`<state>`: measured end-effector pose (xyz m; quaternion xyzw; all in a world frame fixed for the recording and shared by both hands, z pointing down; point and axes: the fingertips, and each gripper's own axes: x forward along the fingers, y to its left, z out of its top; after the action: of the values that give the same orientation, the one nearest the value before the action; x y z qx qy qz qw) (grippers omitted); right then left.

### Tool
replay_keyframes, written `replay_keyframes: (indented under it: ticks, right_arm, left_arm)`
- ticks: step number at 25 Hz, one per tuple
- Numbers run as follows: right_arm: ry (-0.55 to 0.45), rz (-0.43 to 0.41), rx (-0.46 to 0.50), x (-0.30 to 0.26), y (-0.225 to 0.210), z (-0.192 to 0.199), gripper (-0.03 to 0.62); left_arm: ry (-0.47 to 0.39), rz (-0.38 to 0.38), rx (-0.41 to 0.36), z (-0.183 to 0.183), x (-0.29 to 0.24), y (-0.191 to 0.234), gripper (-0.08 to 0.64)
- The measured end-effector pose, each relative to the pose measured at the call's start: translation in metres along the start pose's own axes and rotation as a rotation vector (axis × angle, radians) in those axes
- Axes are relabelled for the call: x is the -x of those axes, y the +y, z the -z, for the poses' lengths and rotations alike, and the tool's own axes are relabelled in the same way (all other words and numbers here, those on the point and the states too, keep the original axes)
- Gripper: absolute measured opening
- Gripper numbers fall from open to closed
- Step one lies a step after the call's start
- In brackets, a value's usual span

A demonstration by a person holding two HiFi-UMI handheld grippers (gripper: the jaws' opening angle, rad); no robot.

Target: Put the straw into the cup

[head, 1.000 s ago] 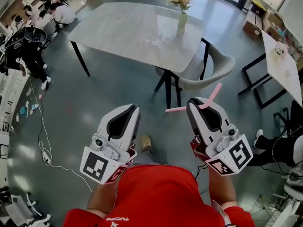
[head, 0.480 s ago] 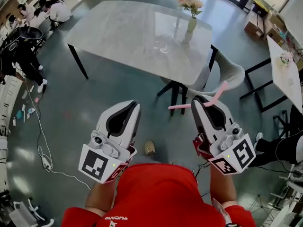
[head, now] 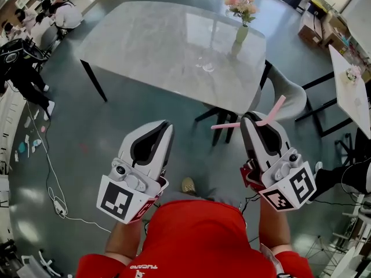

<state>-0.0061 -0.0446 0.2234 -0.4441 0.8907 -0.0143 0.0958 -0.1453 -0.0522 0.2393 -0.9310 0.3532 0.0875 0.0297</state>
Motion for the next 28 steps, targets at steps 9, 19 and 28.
replay_keyframes:
  ticks: [9,19,28]
  right_arm:
    - [0.002,0.016,0.036,-0.028,-0.016,-0.004,0.021]
    - [0.003,0.003,0.041,-0.056,-0.058,0.003,0.021]
    - [0.020,0.001,0.046,-0.085,-0.118,0.013,0.021]
  left_arm:
    - [-0.004,-0.002,0.023,0.005,-0.010,0.024,0.006]
    - [0.011,-0.041,0.014,0.015,-0.037,0.044,0.006]
    - [0.031,-0.071,0.000,0.028,-0.090,0.063,0.006]
